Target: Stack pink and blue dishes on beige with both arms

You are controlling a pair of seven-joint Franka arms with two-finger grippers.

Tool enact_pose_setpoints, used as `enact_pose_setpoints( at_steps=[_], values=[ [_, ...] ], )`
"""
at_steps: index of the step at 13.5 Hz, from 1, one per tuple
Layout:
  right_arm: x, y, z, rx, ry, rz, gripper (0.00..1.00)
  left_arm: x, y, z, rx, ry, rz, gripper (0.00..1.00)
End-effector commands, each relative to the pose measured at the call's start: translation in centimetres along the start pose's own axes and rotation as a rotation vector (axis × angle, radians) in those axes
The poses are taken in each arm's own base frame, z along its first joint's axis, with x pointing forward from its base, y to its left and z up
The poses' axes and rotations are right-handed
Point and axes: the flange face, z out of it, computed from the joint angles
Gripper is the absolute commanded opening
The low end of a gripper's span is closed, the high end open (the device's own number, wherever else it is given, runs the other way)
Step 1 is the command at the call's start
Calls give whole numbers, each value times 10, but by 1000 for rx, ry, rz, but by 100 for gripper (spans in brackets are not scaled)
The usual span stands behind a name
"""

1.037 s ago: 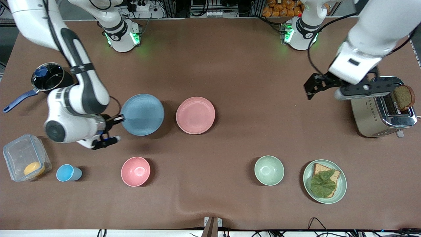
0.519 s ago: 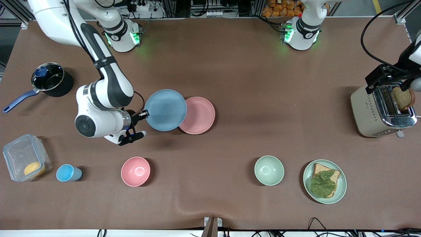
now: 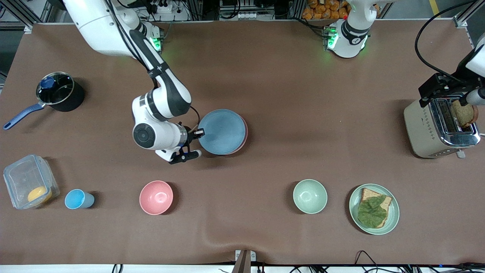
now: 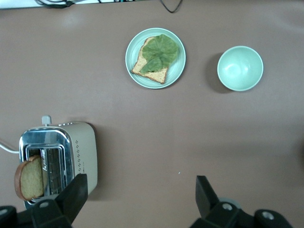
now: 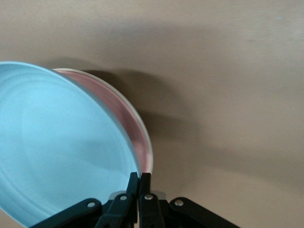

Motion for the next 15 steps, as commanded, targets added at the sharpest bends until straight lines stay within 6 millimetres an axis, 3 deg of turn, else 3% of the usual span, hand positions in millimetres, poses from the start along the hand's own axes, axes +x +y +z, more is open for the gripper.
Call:
enact_pose_setpoints(
  at_steps=[1,8,9,10,11,13,15],
  values=[
    [0,-1,3,18,-4,15,0,-3,4,1,-11,-15,45,100],
    [-2,-2,25,1,-41,13,0,0,5,8,-14,-27,47,100],
    [-2,-2,24,1,-41,16,15,1,6,9,-16,-28,49,100],
    [-2,-1,23,1,-41,18,93,1,6,9,-16,-28,49,100],
    [-2,-2,19,-2,-37,14,100,1,6,9,-16,-28,49,100],
    [-2,0,4,-3,-28,13,100,1,6,9,-16,-28,49,100],
    [2,5,-26,-45,-12,-5,100,1,6,9,-16,-28,49,100]
  ],
)
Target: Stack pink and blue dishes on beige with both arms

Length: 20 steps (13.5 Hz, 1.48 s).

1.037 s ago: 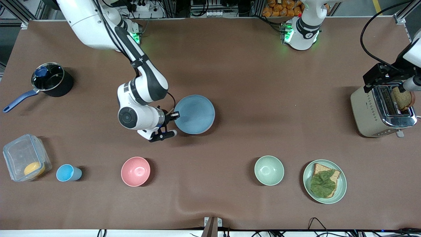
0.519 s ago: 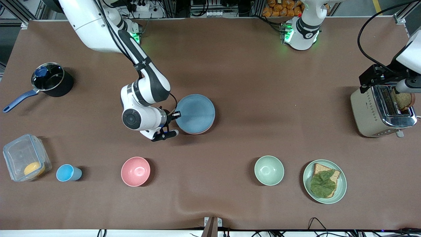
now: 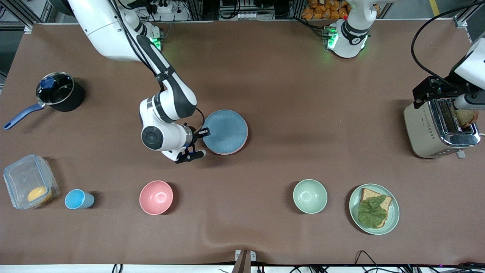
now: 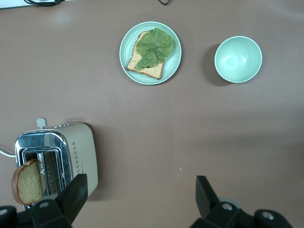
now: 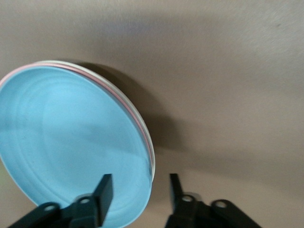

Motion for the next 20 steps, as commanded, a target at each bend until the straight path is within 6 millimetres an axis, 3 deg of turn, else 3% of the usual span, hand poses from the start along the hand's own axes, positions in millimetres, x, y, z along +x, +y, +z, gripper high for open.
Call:
enact_pose_setpoints(
  at_steps=[1,3,6,9,12,14,16,18,19,20],
  values=[
    [0,-2,-54,-68,22,-32,100,-2,0,-3,-13,-6,20,100],
    [2,-2,-95,-120,33,-51,100,-2,0,-3,-13,-6,20,100],
    [-6,15,-157,-163,57,-24,100,-3,0,-5,-13,-2,20,100],
    [-35,31,-229,-278,140,-18,100,-4,0,-6,-14,0,19,100],
    [-71,36,-276,-365,131,-2,100,-5,-2,-10,-11,6,18,100],
    [-91,34,-321,-359,155,18,100,-6,-1,-11,-11,9,17,100],
    [-118,65,-363,-331,199,69,100,-7,-2,-13,-11,7,10,100],
    [-139,110,-395,-301,252,148,100,-9,0,-10,-23,-16,5,100],
    [-160,125,-419,-291,295,180,100,-10,1,-9,-33,-24,1,100],
    [-173,136,-426,-288,301,199,100,-10,3,-9,-39,-29,1,100]
  ],
)
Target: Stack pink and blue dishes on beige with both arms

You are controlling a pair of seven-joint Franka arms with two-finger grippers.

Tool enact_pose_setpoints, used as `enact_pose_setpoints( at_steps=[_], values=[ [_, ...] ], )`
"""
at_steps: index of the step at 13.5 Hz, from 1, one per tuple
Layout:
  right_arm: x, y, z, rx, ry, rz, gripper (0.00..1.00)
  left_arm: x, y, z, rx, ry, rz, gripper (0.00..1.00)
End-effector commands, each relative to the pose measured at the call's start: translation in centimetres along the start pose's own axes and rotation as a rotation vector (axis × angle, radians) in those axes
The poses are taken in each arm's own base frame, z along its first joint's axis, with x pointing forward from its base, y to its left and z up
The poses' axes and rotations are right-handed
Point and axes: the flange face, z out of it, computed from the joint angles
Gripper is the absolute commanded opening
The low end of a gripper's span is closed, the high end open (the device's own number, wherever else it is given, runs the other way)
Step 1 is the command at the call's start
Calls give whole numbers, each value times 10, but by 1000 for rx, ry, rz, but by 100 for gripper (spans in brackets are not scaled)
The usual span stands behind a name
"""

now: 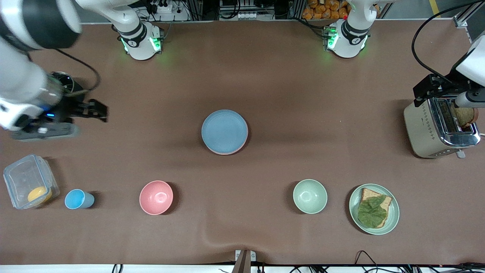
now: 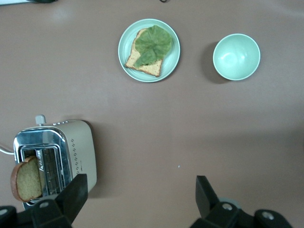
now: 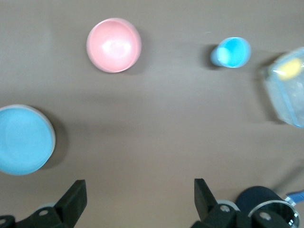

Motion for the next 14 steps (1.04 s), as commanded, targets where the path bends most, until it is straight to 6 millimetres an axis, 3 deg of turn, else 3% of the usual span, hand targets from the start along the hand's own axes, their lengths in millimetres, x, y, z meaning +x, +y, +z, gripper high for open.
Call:
enact_pose_setpoints(
  at_steps=[1,4,14],
  values=[
    [-33,38,-23,14,14,58,100,-8,3,-5,-32,-29,-2,100],
    [-54,50,-16,18,-10,64,100,-9,5,-5,-43,-38,-14,100],
    [-50,57,-8,19,-30,74,100,-14,17,-4,-45,-72,7,100]
  ],
)
